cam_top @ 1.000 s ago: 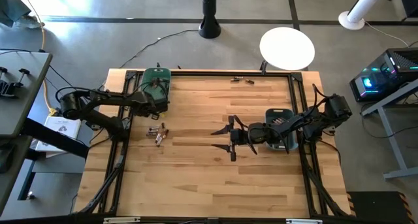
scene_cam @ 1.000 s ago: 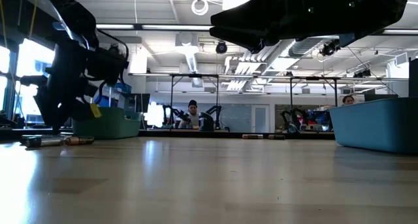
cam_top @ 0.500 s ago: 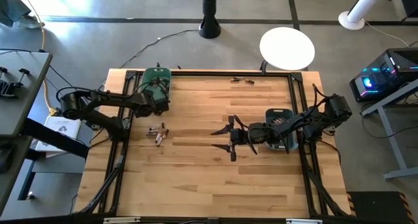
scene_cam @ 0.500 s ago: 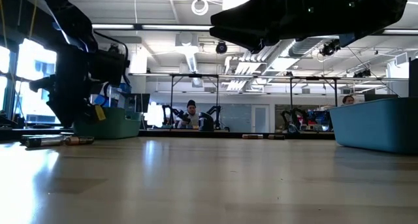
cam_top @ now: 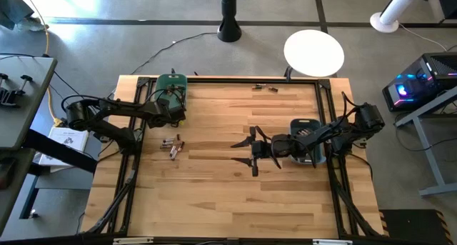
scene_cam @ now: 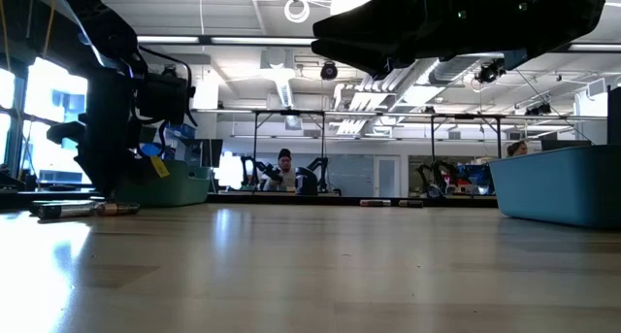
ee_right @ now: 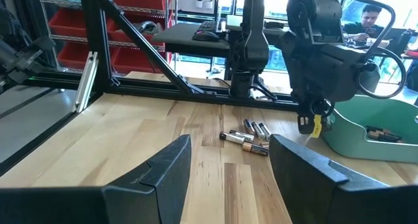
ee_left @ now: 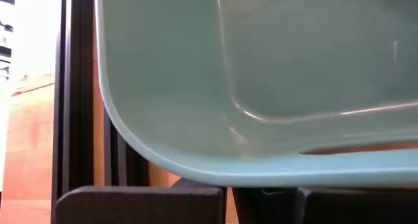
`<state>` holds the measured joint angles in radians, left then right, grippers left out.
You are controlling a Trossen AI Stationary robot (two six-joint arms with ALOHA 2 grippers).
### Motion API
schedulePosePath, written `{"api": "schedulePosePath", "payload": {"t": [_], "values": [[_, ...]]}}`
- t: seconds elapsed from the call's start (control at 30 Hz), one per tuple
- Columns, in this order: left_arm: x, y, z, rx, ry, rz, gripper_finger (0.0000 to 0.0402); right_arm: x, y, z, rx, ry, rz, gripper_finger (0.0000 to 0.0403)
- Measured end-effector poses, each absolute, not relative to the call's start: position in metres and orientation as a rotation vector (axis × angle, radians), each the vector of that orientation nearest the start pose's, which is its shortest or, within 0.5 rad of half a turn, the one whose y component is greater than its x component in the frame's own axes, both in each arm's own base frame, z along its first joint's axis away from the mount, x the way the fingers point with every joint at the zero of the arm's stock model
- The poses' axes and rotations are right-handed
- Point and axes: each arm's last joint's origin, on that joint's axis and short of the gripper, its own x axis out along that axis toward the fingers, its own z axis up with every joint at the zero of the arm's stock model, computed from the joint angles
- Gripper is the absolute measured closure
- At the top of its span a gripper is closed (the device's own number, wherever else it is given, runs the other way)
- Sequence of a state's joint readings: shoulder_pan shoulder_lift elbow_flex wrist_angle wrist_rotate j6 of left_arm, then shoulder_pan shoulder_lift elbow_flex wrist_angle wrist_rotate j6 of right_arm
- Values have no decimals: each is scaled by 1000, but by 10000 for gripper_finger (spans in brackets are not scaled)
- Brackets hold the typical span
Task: Sort batteries
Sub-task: Put the black battery into the green bin
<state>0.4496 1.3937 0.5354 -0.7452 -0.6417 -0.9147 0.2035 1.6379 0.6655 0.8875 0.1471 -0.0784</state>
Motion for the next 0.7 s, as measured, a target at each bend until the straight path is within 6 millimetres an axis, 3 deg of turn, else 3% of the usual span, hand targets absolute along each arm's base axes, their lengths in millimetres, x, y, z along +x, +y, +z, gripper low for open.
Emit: {"api": "schedulePosePath", "payload": {"t": [0.33,0.57,0.7], "values": [[156,81,126,-500,1156,1443,401,316,61,190,-93,82,60,201],[163,64,125,-562,1162,1355,401,316,61,190,-93,82,60,201],[172,50,135,-579,1144,1296,401,316,61,190,-92,82,60,201]]}}
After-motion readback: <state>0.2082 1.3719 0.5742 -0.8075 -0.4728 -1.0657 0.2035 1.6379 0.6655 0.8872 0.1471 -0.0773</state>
